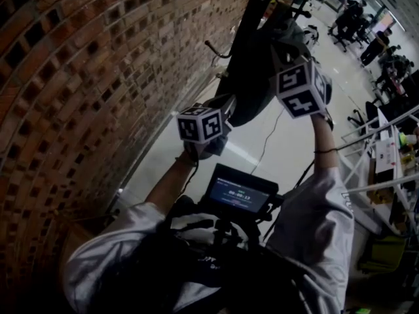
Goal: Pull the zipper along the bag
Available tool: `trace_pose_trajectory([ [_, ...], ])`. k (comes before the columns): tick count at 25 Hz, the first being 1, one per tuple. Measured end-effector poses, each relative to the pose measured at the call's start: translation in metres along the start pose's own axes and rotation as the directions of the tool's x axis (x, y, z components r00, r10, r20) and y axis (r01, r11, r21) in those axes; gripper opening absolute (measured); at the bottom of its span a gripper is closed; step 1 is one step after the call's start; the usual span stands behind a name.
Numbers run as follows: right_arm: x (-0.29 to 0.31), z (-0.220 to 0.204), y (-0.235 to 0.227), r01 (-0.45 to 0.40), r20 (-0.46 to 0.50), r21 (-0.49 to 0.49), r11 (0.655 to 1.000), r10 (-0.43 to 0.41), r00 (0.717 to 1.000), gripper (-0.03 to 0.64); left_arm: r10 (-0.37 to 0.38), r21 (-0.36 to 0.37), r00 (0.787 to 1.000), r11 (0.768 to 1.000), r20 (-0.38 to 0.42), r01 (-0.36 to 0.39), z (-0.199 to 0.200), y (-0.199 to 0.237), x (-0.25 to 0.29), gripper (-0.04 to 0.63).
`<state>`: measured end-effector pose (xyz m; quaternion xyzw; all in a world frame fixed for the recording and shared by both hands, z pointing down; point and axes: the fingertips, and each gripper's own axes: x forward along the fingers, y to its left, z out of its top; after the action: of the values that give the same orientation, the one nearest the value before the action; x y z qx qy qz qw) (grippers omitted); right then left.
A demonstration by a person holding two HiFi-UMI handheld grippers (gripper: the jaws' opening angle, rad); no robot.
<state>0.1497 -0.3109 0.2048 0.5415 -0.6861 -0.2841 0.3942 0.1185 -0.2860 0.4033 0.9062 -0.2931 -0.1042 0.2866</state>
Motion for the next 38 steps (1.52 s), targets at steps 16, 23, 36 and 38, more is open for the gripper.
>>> trace_pose_trajectory([
  [16, -0.012, 0.003, 0.020, -0.056, -0.080, -0.071, 0.996, 0.051, 0.996, 0.008, -0.045, 0.046, 0.997, 0.998, 0.059, 0.042, 0.040, -0.024, -0.003, 0.014],
  [23, -0.016, 0.007, 0.031, -0.074, -0.071, -0.049, 0.996, 0.070, 0.995, 0.009, -0.042, 0.052, 0.997, 0.998, 0.069, 0.039, 0.051, -0.029, -0.005, 0.014],
  [36, -0.010, 0.011, 0.040, -0.094, -0.057, -0.049, 0.994, 0.091, 0.994, 0.009, -0.077, 0.007, 0.990, 0.997, 0.119, 0.077, 0.082, -0.034, -0.002, 0.014],
  [38, -0.009, 0.011, 0.041, -0.095, -0.049, -0.053, 0.994, 0.092, 0.995, 0.009, -0.078, 0.024, 0.990, 0.997, 0.121, 0.075, 0.087, -0.037, -0.002, 0.014],
])
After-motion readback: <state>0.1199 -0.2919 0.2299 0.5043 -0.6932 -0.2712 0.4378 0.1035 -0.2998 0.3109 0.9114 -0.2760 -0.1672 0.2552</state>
